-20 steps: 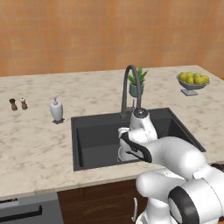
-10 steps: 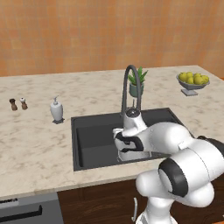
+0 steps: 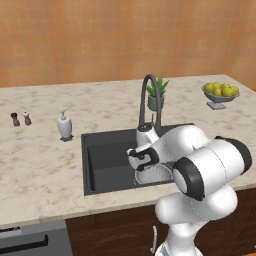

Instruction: Put the colander in the sink, put the tangerine in the colander, and turn on the sink faucet and pour water over the colander.

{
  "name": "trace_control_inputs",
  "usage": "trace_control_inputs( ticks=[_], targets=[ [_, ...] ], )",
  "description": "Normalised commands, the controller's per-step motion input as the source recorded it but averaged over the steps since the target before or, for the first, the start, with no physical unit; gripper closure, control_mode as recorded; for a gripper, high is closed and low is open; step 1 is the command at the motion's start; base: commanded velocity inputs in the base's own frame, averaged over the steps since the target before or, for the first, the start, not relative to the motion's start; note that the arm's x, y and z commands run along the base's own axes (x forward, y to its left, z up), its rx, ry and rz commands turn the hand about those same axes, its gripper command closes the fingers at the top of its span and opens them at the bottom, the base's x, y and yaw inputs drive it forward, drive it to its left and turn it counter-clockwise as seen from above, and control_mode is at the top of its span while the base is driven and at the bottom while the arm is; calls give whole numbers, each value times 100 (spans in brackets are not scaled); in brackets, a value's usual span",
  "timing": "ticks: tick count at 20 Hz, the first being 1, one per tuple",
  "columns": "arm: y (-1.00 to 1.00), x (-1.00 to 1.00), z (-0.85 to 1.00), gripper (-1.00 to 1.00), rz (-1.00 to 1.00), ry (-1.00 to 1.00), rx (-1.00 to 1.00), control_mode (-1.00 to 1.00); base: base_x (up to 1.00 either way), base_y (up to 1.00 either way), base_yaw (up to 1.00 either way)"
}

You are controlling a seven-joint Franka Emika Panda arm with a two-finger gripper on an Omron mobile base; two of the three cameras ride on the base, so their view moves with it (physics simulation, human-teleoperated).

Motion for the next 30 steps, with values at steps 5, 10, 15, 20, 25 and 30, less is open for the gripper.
trace_control_inputs(
  ticks=[5,10,15,20,25,30],
  targets=[
    [-6,0,-26,100,0,0,-5,-100,0,0,0],
    [-6,0,-27,100,0,0,-4,-100,0,0,0],
    [-10,0,-24,100,0,0,-1,-100,0,0,0],
    [-11,0,-19,100,0,0,0,-100,0,0,0],
    [-10,3,-17,100,0,3,0,-100,0,0,0],
    [-3,1,-20,100,0,2,0,-100,0,0,0]
  ],
)
